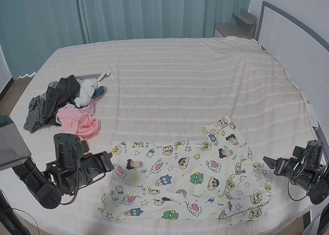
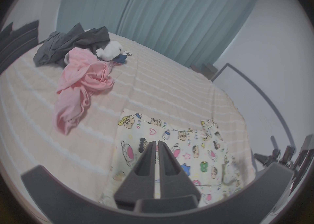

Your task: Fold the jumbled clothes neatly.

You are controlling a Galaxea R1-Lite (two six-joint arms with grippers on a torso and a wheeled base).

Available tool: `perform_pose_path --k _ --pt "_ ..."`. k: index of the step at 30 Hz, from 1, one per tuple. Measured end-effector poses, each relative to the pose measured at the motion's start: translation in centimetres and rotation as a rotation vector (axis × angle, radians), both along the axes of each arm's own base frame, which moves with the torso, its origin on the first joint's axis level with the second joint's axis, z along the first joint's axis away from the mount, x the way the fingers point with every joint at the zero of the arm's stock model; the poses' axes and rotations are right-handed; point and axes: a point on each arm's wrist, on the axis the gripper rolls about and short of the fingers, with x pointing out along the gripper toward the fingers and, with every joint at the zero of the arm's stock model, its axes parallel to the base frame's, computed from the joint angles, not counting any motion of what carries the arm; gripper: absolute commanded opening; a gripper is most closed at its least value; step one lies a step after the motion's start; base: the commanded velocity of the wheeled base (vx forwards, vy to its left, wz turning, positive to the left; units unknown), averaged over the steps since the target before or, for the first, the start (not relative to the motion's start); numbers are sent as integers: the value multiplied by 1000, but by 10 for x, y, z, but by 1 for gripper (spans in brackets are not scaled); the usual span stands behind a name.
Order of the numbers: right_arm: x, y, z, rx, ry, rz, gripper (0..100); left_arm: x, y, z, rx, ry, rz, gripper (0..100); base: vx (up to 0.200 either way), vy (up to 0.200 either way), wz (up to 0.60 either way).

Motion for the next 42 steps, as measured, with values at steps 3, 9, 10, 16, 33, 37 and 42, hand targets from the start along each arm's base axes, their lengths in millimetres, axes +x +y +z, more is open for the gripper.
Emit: perform_pose_path --k 3,9,10,16,33,37,42 --pt "0 1 0 0 2 3 100 17 11 -5 64 27 -20 0 0 0 0" --pt "0 2 -1 2 5 11 100 61 23 -6 69 87 -99 0 0 0 0" --pt "0 2 -1 2 6 13 100 71 25 -6 66 89 -106 0 0 0 0" --pt "0 7 -3 8 14 31 100 114 29 -22 61 125 -134 0 0 0 0" --pt "-1 24 -5 12 24 106 100 152 28 -76 35 199 -186 0 0 0 0" --pt "-1 25 -5 23 28 102 100 152 31 -76 35 206 -176 0 0 0 0" --pt "-1 25 -6 39 33 96 100 150 40 -68 36 211 -149 100 0 0 0"
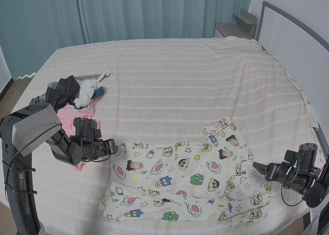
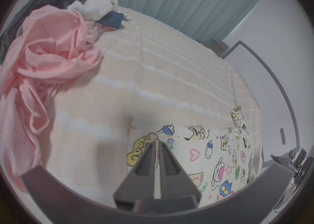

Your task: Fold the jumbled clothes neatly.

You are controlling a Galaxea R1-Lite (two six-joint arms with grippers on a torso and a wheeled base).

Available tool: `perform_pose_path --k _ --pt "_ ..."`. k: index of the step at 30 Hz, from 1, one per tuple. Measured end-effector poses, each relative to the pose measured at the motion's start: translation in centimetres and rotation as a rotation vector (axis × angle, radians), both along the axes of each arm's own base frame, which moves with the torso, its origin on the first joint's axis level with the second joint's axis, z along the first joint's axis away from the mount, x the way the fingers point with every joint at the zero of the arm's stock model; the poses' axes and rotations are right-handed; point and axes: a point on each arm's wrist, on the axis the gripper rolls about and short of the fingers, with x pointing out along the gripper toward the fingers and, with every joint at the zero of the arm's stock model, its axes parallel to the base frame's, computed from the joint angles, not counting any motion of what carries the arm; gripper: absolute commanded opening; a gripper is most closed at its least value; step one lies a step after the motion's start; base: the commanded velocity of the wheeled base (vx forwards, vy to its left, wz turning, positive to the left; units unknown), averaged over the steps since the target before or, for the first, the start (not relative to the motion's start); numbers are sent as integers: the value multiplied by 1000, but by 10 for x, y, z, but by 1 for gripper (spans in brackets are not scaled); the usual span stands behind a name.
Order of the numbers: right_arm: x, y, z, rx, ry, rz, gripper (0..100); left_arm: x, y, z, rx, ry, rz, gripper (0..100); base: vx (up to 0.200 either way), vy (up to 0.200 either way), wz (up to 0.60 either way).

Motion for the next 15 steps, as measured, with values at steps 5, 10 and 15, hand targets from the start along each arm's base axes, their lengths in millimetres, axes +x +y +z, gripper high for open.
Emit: perform_pose_path --k 5,10,15 --pt "0 0 0 1 3 -1 100 -1 11 8 6 -21 21 100 0 0 0" --pt "0 0 -1 -1 3 -3 100 -1 13 11 14 -44 27 100 0 0 0" --pt "0 0 -1 0 5 -3 100 1 13 9 19 -55 24 100 0 0 0"
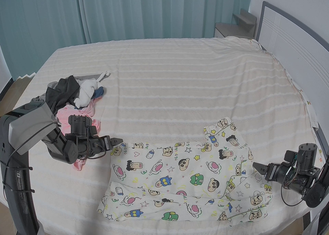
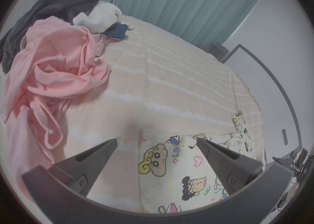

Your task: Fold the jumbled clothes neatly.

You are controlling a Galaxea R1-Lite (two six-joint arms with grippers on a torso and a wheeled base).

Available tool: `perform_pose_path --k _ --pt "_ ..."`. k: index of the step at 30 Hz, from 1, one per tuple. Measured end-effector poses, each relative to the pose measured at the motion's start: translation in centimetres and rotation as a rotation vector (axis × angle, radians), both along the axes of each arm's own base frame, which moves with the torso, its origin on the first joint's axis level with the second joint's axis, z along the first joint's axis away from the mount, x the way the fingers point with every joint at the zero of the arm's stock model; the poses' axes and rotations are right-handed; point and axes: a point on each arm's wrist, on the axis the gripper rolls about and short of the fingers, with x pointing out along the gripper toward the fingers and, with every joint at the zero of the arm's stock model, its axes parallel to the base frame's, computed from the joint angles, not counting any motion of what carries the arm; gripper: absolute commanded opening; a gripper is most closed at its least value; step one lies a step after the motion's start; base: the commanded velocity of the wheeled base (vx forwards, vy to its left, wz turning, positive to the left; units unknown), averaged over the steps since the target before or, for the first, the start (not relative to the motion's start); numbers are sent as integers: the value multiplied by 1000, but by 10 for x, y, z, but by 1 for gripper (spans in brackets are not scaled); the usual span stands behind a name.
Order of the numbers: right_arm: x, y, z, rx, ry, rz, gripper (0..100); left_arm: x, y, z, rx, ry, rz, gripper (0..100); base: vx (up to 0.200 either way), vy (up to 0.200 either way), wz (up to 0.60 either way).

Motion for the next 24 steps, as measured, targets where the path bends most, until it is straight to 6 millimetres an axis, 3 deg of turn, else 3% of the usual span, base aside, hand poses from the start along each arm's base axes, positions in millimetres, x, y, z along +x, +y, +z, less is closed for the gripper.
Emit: perform_pose_path --k 14,24 --pt "0 2 0 30 5 -9 100 5 -13 -22 -13 -22 -26 100 0 0 0" --pt "-1 5 1 39 1 2 100 10 -23 -28 -90 -54 -1 100 0 0 0"
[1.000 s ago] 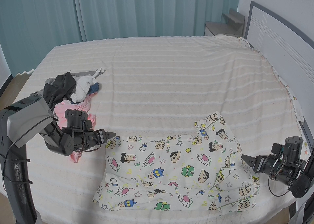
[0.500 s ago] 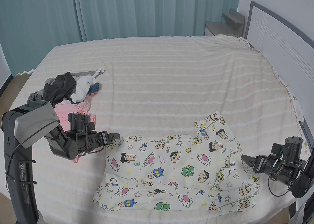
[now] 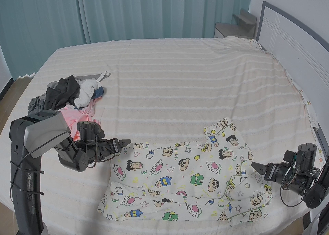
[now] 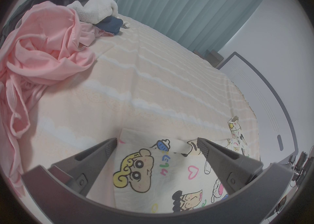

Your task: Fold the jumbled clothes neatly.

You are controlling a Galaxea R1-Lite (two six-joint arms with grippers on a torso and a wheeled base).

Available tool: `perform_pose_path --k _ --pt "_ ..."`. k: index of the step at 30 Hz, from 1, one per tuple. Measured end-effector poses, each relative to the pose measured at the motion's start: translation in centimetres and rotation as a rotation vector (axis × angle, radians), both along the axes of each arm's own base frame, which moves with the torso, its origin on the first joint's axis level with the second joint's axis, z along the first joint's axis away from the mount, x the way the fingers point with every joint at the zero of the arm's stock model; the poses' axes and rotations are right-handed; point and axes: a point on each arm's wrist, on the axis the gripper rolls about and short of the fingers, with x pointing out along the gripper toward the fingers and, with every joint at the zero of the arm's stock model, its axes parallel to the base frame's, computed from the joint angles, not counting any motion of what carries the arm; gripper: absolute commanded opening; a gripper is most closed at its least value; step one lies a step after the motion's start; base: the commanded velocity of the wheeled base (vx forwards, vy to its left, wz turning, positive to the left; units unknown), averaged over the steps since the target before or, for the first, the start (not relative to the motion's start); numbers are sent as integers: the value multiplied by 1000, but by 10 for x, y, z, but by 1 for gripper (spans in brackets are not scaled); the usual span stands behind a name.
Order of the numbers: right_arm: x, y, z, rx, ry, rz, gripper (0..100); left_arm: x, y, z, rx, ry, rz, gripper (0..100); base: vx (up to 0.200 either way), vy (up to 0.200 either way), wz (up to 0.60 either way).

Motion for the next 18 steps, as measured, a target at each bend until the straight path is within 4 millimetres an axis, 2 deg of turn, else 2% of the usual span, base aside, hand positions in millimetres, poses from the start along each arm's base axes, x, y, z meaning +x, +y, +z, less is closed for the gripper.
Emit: perform_pose_path --k 4,5,18 --pt "-1 2 1 0 -7 11 100 1 -2 -4 -9 2 2 100 0 0 0" --pt "-1 2 1 0 -8 13 100 1 -2 -6 -11 5 2 0 0 0 0" --pt "0 0 1 1 -7 5 100 -3 -4 -13 -25 42 -8 0 0 0 0"
